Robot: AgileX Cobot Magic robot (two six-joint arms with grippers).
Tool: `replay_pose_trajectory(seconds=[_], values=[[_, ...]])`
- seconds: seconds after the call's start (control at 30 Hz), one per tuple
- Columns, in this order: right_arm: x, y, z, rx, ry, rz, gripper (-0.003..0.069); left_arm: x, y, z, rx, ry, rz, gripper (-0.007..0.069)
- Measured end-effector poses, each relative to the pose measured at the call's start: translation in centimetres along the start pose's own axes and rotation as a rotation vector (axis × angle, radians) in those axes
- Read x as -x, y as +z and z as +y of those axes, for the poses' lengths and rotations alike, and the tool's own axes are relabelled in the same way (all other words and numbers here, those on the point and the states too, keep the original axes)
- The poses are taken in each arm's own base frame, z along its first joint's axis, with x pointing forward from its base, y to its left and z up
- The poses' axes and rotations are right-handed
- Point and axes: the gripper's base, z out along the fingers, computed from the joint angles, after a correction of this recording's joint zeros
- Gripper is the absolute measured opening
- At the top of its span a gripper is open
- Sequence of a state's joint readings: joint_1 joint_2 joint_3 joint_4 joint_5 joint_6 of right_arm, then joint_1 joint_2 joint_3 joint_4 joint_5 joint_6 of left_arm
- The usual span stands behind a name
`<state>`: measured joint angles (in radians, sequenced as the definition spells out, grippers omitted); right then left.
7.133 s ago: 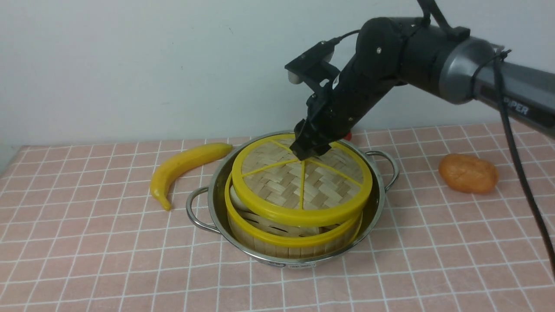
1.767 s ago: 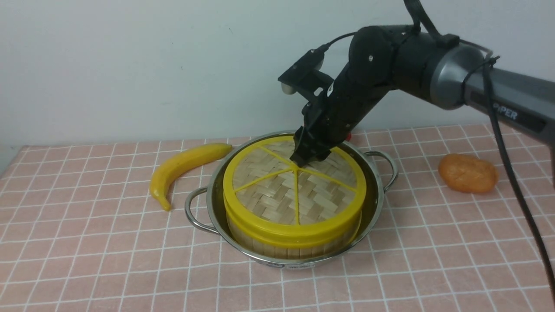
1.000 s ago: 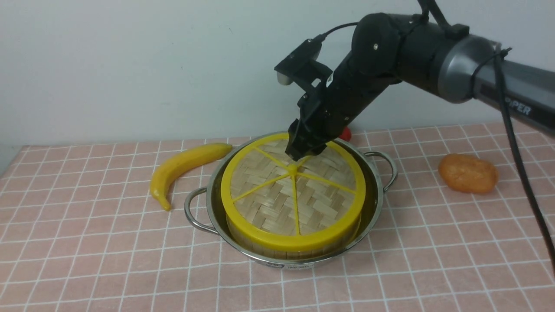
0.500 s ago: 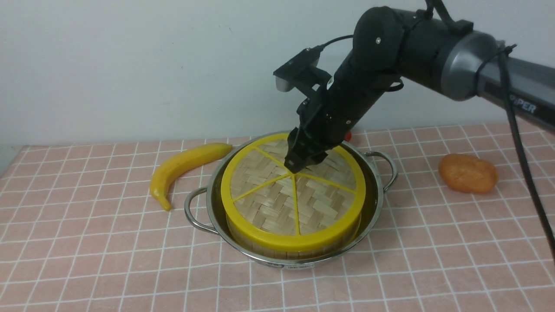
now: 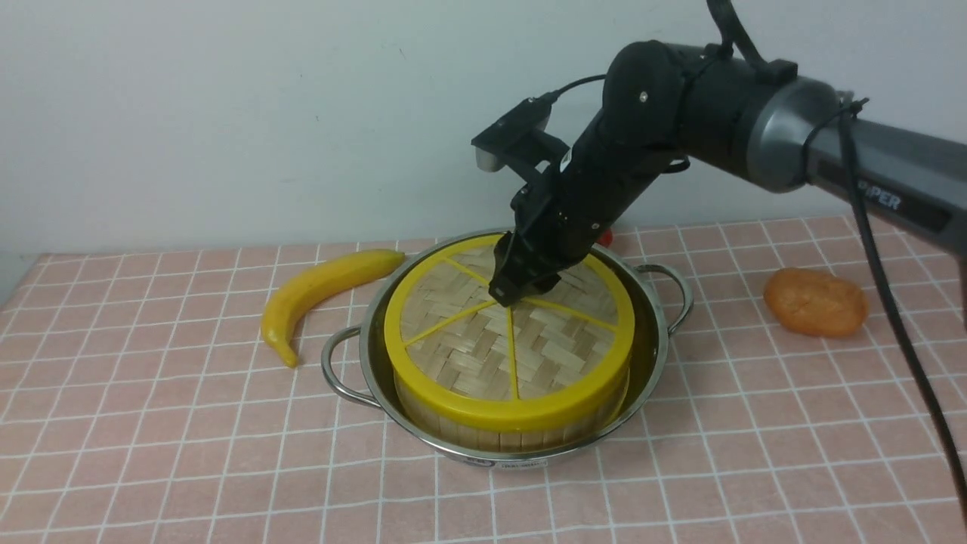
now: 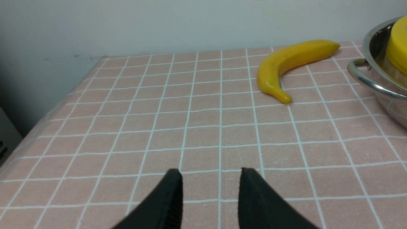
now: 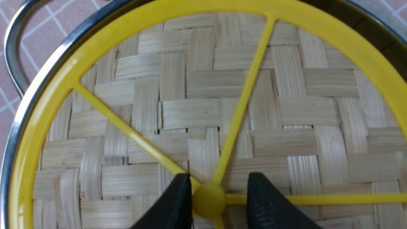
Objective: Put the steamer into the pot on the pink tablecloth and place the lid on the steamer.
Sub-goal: 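Place the bamboo steamer lid onto the steamer basket in the pot with the right gripper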
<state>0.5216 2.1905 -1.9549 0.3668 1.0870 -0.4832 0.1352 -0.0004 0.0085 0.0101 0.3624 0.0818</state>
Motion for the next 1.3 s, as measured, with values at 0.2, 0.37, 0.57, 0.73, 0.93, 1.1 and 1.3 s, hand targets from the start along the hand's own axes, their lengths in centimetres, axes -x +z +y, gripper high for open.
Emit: replay_pose_trajectory(seconds=[0.2, 0.37, 0.57, 0.73, 0.93, 1.1, 1.3], values=[[0.0, 0.1, 0.0, -0.015, -0.013, 0.008, 0.0253, 0.0, 0.0, 0.0, 0.0, 0.0, 0.0, 0.0243], [-0.1, 0.1, 0.0, -0.025, -0.02, 0.014, 0.0253, 0.0, 0.0, 0.0, 0.0, 0.0, 0.0, 0.0243], [0.0, -0.2, -0.1, -0.04, -0.03, 0.016, 0.0239, 0.0, 0.0, 0.0, 0.0, 0.0, 0.0, 0.0243], [0.0, -0.7, -0.2, -0.073, -0.053, 0.019, 0.0219, 0.0, 0.0, 0.0, 0.0, 0.0, 0.0, 0.0243], [-0.1, -0.8, -0.4, -0.091, -0.058, 0.028, 0.0217, 0.0, 0.0, 0.0, 0.0, 0.0, 0.0, 0.0243], [-0.1, -0.8, -0.4, -0.091, -0.055, 0.031, 0.0223, 0.0, 0.0, 0.0, 0.0, 0.0, 0.0, 0.0243], [0.0, -1.4, -0.3, -0.1, -0.058, 0.023, 0.028, 0.0, 0.0, 0.0, 0.0, 0.0, 0.0, 0.0243]])
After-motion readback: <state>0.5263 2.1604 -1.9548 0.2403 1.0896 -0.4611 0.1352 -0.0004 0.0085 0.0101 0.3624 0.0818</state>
